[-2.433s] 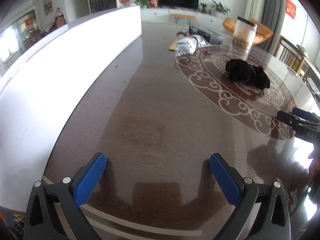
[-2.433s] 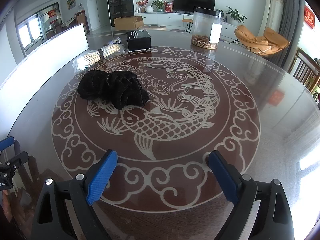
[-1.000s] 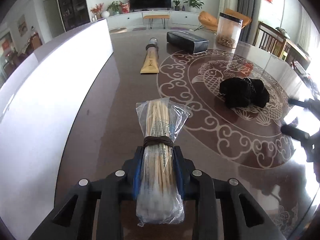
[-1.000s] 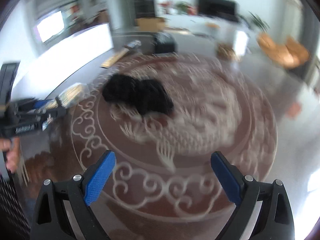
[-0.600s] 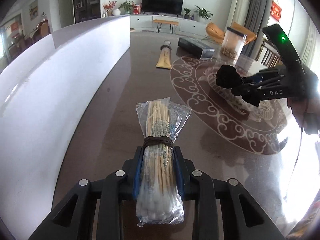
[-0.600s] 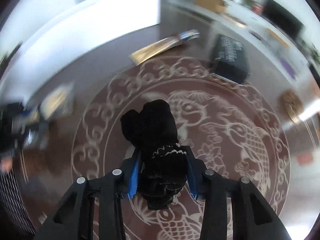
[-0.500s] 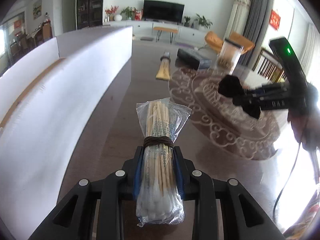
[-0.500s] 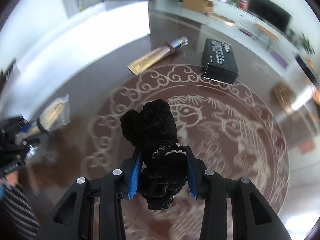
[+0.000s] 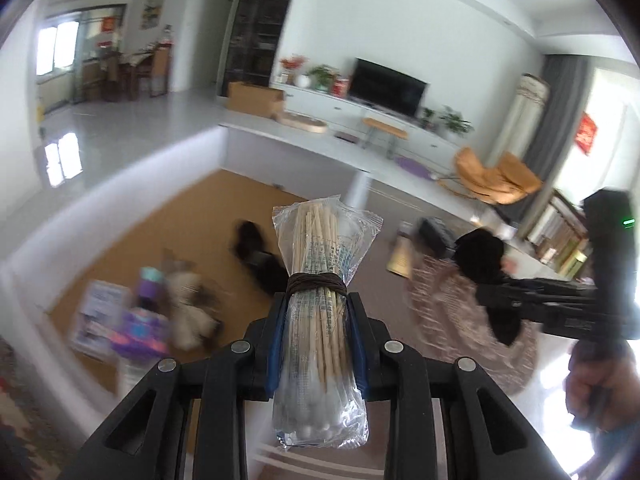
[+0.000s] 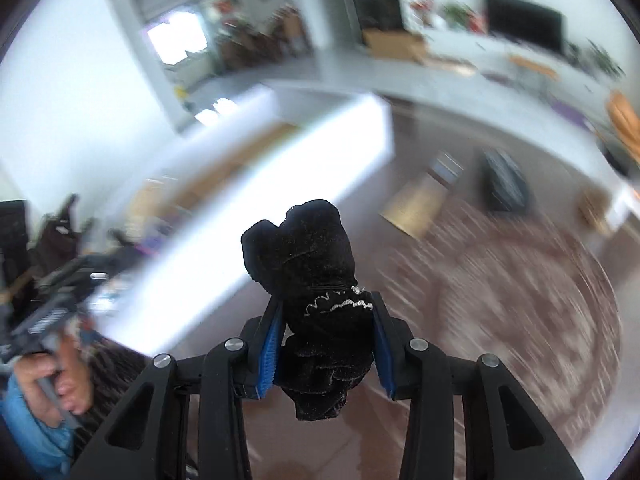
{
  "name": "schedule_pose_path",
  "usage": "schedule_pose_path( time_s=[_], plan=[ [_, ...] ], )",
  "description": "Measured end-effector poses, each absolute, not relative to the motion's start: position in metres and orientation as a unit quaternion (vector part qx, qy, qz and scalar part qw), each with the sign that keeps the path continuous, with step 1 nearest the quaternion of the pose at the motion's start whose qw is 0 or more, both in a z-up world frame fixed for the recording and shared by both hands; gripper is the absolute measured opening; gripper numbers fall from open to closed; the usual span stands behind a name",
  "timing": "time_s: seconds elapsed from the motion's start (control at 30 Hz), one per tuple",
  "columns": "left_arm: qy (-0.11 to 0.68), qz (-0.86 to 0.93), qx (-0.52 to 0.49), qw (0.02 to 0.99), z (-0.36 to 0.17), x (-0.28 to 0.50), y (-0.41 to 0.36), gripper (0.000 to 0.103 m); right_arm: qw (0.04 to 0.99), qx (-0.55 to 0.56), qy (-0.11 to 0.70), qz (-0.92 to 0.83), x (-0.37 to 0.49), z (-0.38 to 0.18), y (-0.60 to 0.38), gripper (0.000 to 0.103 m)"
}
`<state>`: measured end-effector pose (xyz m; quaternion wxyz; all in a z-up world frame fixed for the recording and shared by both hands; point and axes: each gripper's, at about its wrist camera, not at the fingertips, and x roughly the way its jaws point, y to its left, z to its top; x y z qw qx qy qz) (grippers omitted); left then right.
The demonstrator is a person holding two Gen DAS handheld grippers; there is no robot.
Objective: Organize objects
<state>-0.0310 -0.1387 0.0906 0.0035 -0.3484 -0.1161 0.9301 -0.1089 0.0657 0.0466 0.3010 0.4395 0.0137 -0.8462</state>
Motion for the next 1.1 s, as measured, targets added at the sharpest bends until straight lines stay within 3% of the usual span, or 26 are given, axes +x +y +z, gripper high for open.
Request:
schedule_pose_path(
  time_s=[0.2, 0.37, 0.43, 0.47, 0.53, 0.6, 0.73, 0.87, 0.93, 1.03, 1.1],
  plan=[
    [-0.130, 0.904, -0.395, -0.097, 0.076, -0.052, -0.224, 0.028, 0.386, 0.405, 0.026, -0.829, -0.115, 0.081, -0.064, 0.041],
    [-0.125, 0.879, -0.442, -0.129, 0.050, -0.056, -0.248, 0.030, 0.405, 0.463, 0.053, -0.787, -0.127, 0.050, -0.145, 0.042],
    [-0.128, 0.873, -0.448, -0.145, 0.040, -0.055, -0.251, 0.038, 0.410, 0.491, 0.065, -0.766, -0.128, 0.030, -0.165, 0.046],
    [-0.132, 0.870, -0.450, -0.152, 0.037, -0.054, -0.255, 0.051, 0.408, 0.505, 0.075, -0.757, -0.127, 0.020, -0.173, 0.054],
    [-0.142, 0.866, -0.448, -0.169, 0.034, -0.050, -0.261, 0.064, 0.401, 0.516, 0.081, -0.752, -0.129, 0.003, -0.181, 0.060],
    [-0.158, 0.870, -0.441, -0.156, 0.035, -0.043, -0.262, 0.071, 0.400, 0.510, 0.065, -0.759, -0.129, -0.001, -0.171, 0.065],
    [-0.145, 0.884, -0.415, -0.156, 0.049, -0.036, -0.245, 0.071, 0.386, 0.453, 0.042, -0.803, -0.124, 0.016, -0.129, 0.083],
    [-0.155, 0.907, -0.379, -0.097, 0.072, -0.021, -0.195, 0.071, 0.327, 0.387, 0.056, -0.860, -0.104, 0.027, -0.067, 0.099],
    [-0.153, 0.916, -0.368, -0.037, 0.079, -0.011, -0.157, 0.072, 0.283, 0.375, 0.073, -0.880, -0.095, 0.017, -0.029, 0.099],
    [-0.132, 0.920, -0.367, 0.046, 0.081, 0.003, -0.094, 0.088, 0.198, 0.378, 0.099, -0.899, -0.076, -0.013, 0.038, 0.099],
    [-0.112, 0.916, -0.376, 0.089, 0.074, 0.012, -0.050, 0.092, 0.148, 0.386, 0.102, -0.905, -0.063, -0.031, 0.081, 0.099]
  ],
)
